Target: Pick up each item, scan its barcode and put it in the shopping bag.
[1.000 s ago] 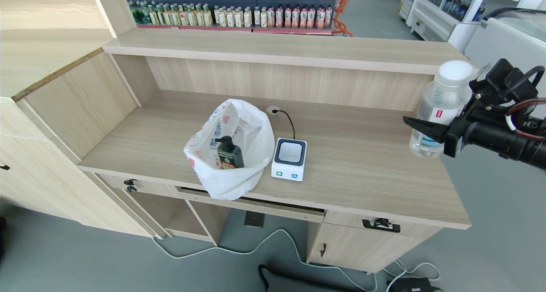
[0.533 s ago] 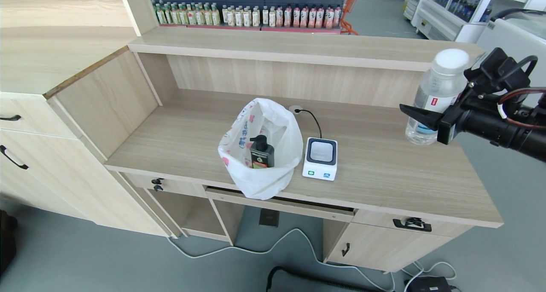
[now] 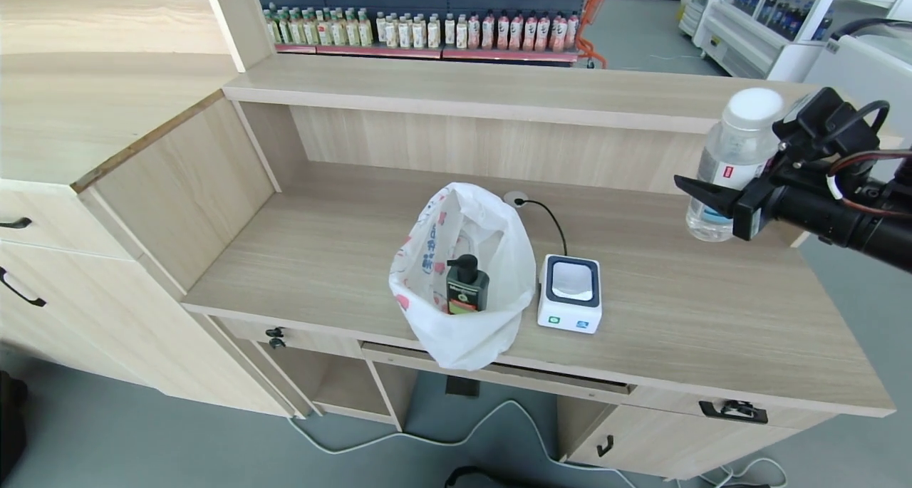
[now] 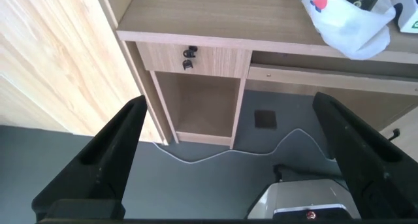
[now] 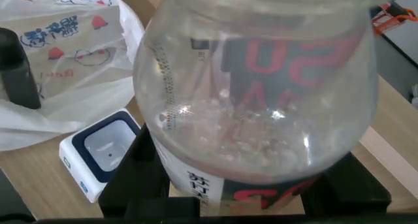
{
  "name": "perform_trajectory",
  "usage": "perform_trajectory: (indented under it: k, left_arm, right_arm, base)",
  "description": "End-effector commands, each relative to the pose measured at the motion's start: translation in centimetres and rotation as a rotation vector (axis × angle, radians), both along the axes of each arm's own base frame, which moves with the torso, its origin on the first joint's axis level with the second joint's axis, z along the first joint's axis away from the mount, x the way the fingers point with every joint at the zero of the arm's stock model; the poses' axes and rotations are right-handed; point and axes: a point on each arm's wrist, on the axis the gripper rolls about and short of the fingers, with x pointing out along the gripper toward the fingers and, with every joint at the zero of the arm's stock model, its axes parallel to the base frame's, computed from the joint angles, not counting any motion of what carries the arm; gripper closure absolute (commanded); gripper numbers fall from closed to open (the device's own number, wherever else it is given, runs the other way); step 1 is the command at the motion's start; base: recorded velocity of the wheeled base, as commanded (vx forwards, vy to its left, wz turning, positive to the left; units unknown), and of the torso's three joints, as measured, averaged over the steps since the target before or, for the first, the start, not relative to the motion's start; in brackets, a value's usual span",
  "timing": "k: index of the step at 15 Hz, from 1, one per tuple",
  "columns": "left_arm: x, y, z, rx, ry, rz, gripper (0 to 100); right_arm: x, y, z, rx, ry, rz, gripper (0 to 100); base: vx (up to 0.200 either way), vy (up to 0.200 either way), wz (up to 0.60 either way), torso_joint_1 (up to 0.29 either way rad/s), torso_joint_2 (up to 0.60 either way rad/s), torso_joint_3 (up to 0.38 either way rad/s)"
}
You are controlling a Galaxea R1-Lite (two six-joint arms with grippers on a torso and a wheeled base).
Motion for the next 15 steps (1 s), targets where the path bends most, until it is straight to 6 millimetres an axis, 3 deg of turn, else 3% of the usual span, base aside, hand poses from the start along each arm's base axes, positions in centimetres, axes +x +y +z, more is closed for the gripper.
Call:
perform_trajectory:
  k: [1, 6, 10, 13, 15]
  left_arm:
    - [0.1, 0.0, 0.0, 0.0, 0.008, 0.0, 0]
    - [-0.1, 0.0, 0.0, 0.0, -0.01, 0.001, 0]
    - [-0.1, 0.0, 0.0, -0.006, -0.01, 0.003, 0]
    - [-0.1, 0.0, 0.0, -0.006, -0.008, 0.003, 0]
    - [-0.1, 0.0, 0.0, -0.006, -0.008, 0.002, 0]
  right_arm:
    - [0.4, -0.3, -0.4, -0.003, 0.007, -0.012, 100]
    - [1.0, 0.7, -1.4, -0.006, 0.007, 0.07, 100]
    - [-0.1, 1.8, -3.5, -0.015, 0.086, 0.218, 100]
    - [-2.3, 2.5, -5.4, -0.029, 0.151, 0.348, 100]
    - [-2.3, 2.6, -6.2, -0.09, 0.13, 0.371, 100]
  base:
    - [0.2, 0.0, 0.0, -0.002, 0.0, 0.007]
    - [0.2, 0.0, 0.0, 0.003, 0.0, 0.002]
    - [0.0, 0.0, 0.0, 0.0, 0.0, 0.0]
    - [0.0, 0.0, 0.0, 0.0, 0.0, 0.0]
    - [0.0, 0.0, 0.0, 0.0, 0.0, 0.0]
